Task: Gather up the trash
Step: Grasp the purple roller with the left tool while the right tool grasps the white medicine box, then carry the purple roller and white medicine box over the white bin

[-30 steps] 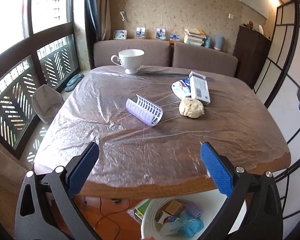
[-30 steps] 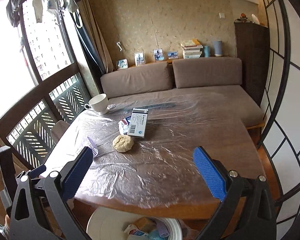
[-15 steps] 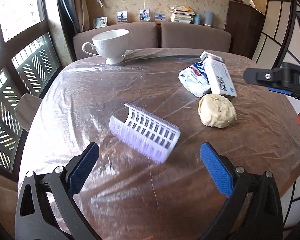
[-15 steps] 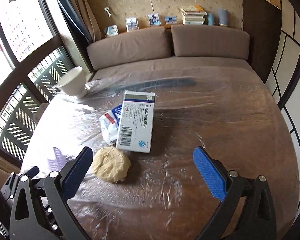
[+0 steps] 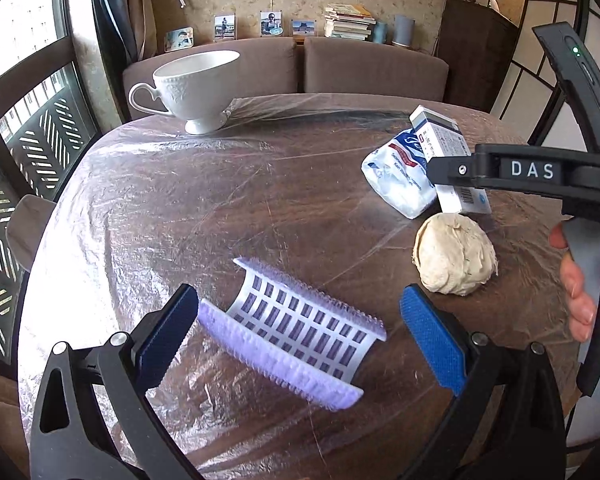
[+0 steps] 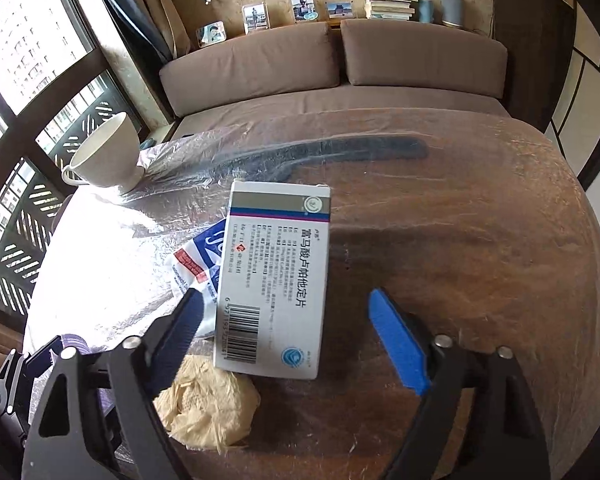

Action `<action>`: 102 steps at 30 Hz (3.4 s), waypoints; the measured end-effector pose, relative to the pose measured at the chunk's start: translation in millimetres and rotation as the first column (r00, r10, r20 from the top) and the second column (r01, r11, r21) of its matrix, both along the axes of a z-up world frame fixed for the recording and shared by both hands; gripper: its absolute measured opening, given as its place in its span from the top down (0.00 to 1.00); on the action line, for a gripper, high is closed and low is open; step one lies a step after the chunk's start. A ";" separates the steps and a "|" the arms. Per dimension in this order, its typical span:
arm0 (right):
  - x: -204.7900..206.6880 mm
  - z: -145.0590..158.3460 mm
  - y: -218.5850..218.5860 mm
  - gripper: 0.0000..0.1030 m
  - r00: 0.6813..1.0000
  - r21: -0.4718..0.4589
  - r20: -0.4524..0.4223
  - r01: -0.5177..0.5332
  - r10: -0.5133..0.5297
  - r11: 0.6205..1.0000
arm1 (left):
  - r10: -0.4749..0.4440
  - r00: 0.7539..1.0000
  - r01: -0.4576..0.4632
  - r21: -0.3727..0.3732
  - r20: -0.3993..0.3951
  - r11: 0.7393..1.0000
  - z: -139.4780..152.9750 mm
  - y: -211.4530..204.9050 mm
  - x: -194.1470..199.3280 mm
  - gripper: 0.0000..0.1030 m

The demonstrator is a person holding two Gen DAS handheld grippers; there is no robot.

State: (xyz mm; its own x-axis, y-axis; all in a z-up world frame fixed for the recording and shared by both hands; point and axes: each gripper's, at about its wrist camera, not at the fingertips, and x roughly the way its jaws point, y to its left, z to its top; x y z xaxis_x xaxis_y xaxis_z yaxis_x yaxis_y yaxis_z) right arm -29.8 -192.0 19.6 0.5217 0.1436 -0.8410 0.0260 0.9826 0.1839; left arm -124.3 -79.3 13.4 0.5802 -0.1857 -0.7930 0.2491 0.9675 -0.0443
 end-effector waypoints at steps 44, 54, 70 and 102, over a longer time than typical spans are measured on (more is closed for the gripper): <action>-67.6 26.1 -32.5 0.51 0.998 0.052 0.053 -0.022 0.020 0.998 | 0.015 0.999 -0.018 -0.068 -0.046 0.997 10.1 -3.6 -3.4 0.23; -107.3 22.8 -40.8 0.51 0.999 0.049 0.029 -0.023 0.021 0.999 | 0.002 0.999 -0.005 -0.063 -0.041 0.998 13.7 -11.4 -14.0 0.23; -166.3 29.5 -41.3 0.51 0.998 0.054 0.017 -0.054 0.053 0.997 | 0.007 0.999 -0.010 -0.069 -0.040 0.998 20.2 -17.4 -50.2 0.23; -305.9 24.3 -47.3 0.51 0.988 0.063 -0.025 -0.152 0.154 0.986 | -0.038 0.997 0.033 -0.078 -0.069 0.996 13.8 -39.7 -178.7 0.23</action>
State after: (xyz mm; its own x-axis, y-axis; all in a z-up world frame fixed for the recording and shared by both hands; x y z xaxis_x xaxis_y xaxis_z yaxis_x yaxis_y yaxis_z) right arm -335.7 -239.3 43.8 0.4647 0.2714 -0.8429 -0.1179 0.9624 0.2449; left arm -303.0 -118.9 27.2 0.5157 -0.2668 -0.8142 0.2767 0.9512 -0.1364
